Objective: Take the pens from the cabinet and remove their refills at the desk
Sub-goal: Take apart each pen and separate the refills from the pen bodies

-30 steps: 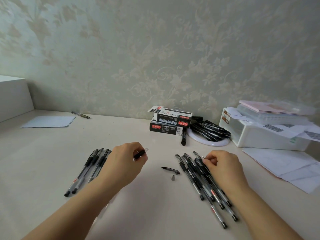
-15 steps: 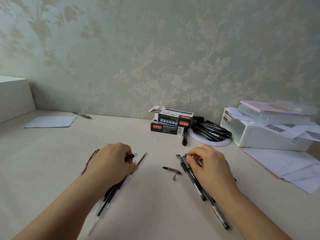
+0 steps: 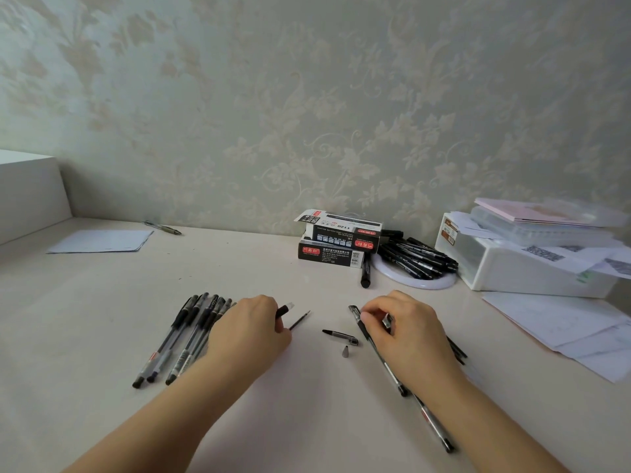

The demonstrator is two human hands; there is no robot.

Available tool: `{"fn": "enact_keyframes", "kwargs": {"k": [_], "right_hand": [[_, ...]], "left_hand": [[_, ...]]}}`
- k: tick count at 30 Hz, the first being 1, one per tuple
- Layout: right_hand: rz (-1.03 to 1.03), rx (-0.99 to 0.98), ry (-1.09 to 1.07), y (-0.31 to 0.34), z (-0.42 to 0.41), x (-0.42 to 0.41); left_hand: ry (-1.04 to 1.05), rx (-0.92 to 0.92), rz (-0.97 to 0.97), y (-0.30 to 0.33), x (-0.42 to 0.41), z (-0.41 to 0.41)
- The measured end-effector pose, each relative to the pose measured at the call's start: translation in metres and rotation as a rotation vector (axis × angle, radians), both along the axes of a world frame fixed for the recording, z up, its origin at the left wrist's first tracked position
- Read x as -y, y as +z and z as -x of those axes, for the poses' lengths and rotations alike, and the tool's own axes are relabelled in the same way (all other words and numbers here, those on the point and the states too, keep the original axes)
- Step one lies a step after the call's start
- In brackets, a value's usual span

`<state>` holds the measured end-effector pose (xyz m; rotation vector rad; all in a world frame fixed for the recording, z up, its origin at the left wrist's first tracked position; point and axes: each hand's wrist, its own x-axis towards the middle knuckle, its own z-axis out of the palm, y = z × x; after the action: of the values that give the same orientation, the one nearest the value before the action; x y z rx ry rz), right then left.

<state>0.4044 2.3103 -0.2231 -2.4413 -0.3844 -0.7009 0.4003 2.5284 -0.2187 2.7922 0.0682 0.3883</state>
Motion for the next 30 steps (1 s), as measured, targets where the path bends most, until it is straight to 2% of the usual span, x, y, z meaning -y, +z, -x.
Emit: {"fn": "enact_keyframes", "kwargs": {"k": [2,4,7,9,11,13,17,20,24,30], "right_hand": [[-0.043,-0.011,0.014,0.001,0.001,-0.002],[-0.175,-0.041,0.031,0.004,0.003,-0.005],[-0.508,-0.261,0.113,0.011,0.007,-0.010],[-0.680,-0.452,0.247,0.014,0.010,-0.015],[-0.768,-0.571,0.346,0.013,0.013,-0.020],[-0.783,-0.598,0.380,0.010,0.014,-0.024],[-0.824,-0.472,0.206,0.011,0.009,-0.021],[-1.001,-0.397,0.109,0.017,0.005,-0.013],[-1.280,-0.427,0.171,0.024,0.005,-0.009],[-1.295,-0.481,0.236,0.023,0.006,-0.012]], "left_hand": [[-0.012,0.021,0.009,0.000,0.003,0.002],[-0.041,0.083,0.098,0.004,0.005,0.004],[-0.187,0.164,0.448,0.013,0.009,0.006],[-0.310,0.165,0.583,0.015,0.016,0.010],[-0.394,0.125,0.589,0.013,0.023,0.014],[-0.423,0.092,0.535,0.009,0.027,0.016],[-0.402,0.083,0.411,0.006,0.024,0.015],[-0.440,0.040,0.425,0.008,0.019,0.015],[-0.482,0.012,0.449,0.009,0.021,0.015],[-0.551,0.019,0.462,0.009,0.024,0.016]]}}
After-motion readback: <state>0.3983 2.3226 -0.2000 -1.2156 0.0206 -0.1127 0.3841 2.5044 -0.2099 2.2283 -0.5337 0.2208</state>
